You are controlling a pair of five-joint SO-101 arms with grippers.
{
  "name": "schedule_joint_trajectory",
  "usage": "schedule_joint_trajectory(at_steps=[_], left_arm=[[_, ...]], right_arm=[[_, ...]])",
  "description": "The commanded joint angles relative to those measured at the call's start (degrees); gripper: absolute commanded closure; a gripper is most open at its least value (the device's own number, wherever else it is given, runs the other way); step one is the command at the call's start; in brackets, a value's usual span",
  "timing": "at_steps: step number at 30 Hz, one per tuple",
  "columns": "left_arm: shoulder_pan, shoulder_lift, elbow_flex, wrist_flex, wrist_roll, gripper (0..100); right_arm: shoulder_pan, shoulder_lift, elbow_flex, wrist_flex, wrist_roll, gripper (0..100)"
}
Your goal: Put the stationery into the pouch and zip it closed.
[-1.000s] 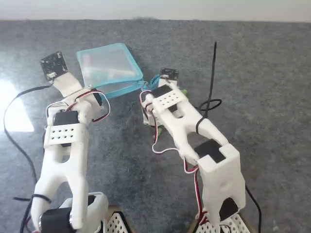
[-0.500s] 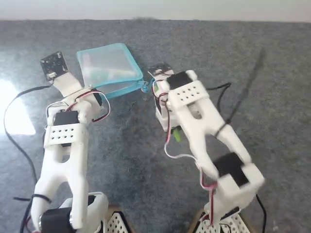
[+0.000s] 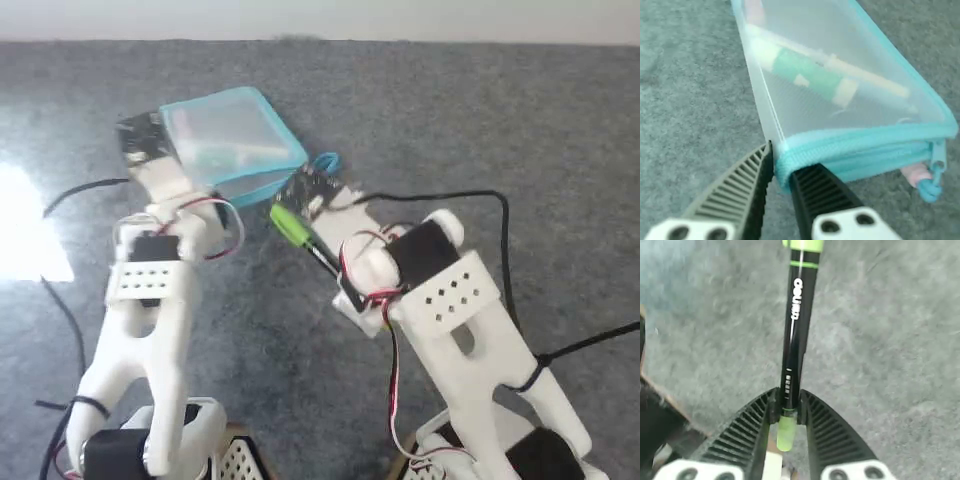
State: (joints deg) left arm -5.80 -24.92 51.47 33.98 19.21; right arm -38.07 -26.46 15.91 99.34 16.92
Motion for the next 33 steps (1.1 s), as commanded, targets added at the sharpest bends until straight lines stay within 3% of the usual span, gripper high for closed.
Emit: schedule_joint_trajectory(at_steps=[1,12,19,33], left_arm=[[5.6,-1.0,-0.1,-3.7,-2.8,99],[7.2,-1.1,-0.4,-3.5,-4.9,99],[7.3,-4.6,0.7,-2.7,-5.0,99],[9.4,-20.7,9.3,0.8,-6.9,99]], right_arm=[[-0.7,-2.0,2.6,-3.3,0.1,99.1],[4.9,9.5,2.9,-12.1,0.0,99.1],[9.1,22.9,-11.3,-11.5,-1.8,99.1],[5.9,44.0,-39.7,-3.5,-2.5,99.1]])
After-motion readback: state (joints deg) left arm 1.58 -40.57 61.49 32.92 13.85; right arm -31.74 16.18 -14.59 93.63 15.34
